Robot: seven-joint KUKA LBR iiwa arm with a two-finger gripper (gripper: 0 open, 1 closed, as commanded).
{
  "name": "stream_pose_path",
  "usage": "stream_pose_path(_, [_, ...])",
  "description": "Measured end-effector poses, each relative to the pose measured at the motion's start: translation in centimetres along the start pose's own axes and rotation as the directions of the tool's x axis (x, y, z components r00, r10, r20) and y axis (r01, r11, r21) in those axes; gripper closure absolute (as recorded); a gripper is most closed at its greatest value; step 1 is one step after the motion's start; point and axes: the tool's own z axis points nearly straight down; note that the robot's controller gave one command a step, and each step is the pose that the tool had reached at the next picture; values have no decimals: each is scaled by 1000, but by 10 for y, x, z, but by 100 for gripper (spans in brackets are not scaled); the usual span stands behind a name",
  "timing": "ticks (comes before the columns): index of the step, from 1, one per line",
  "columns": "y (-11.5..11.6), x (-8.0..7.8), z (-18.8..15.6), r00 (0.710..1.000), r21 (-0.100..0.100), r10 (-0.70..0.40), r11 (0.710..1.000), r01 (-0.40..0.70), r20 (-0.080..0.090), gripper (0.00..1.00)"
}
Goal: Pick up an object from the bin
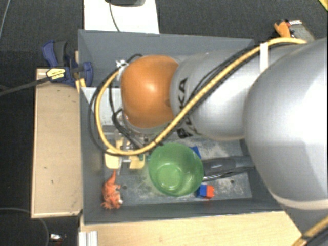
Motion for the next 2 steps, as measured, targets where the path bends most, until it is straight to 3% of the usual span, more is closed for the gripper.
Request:
stream_pose_path(1, [-20, 9, -56, 1000, 2, 21, 1000, -21, -6, 0])
stream_pose_path(2, [-8, 33, -133, 1000, 3, -2, 1000, 2, -7, 0])
